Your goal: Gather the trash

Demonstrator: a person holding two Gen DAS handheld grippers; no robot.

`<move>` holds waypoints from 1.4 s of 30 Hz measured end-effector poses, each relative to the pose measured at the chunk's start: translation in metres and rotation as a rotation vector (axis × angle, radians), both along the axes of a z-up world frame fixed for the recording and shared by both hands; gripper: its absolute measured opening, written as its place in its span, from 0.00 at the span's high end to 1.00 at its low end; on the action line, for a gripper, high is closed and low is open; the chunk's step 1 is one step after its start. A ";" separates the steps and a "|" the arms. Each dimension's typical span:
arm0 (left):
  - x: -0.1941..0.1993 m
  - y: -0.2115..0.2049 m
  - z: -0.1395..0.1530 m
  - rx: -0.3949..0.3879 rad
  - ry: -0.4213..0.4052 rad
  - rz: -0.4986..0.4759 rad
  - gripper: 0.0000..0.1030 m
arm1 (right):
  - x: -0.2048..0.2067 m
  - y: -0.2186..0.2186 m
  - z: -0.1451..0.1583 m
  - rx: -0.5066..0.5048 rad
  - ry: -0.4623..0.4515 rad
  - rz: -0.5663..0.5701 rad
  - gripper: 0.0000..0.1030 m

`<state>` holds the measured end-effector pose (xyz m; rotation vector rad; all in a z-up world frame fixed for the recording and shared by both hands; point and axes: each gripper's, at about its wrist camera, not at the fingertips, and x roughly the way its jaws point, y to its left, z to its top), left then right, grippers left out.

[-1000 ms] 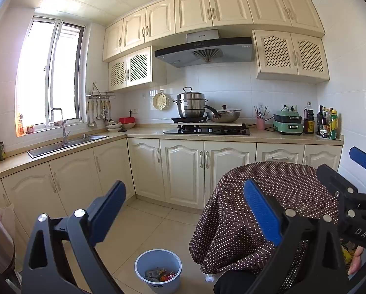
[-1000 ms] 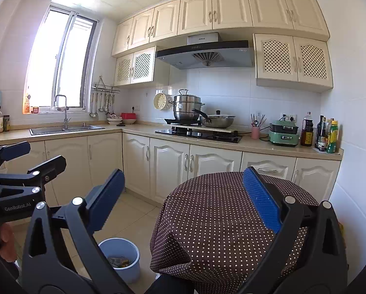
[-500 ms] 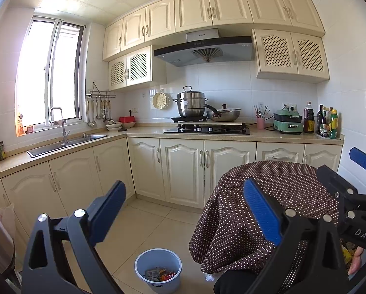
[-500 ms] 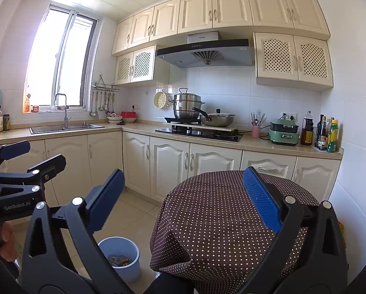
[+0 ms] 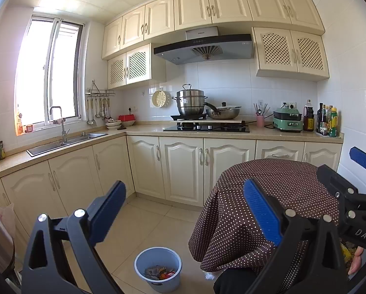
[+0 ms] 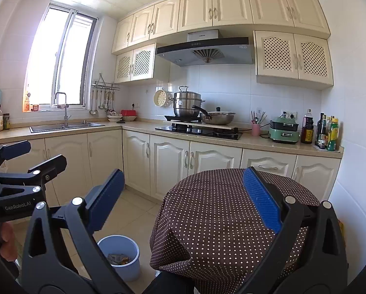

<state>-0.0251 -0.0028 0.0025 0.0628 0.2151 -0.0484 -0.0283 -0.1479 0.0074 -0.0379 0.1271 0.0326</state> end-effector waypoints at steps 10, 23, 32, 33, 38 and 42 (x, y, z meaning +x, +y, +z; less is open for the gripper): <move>0.001 0.000 -0.003 -0.001 0.004 -0.002 0.08 | -0.001 0.000 -0.001 0.000 0.006 0.001 0.07; 0.000 -0.002 -0.005 0.000 0.007 -0.001 0.08 | -0.002 -0.001 -0.002 0.000 0.009 0.001 0.07; 0.002 0.000 -0.005 0.000 0.009 -0.006 0.08 | -0.004 -0.003 -0.005 0.000 0.013 0.003 0.07; 0.002 0.001 -0.005 0.000 0.010 -0.006 0.08 | -0.004 -0.003 -0.006 -0.001 0.014 0.002 0.07; 0.001 0.000 -0.007 0.000 0.011 -0.007 0.08 | -0.006 -0.005 -0.007 -0.001 0.018 0.004 0.07; 0.002 0.000 -0.007 0.001 0.012 -0.007 0.08 | -0.004 -0.006 -0.006 -0.002 0.018 0.004 0.07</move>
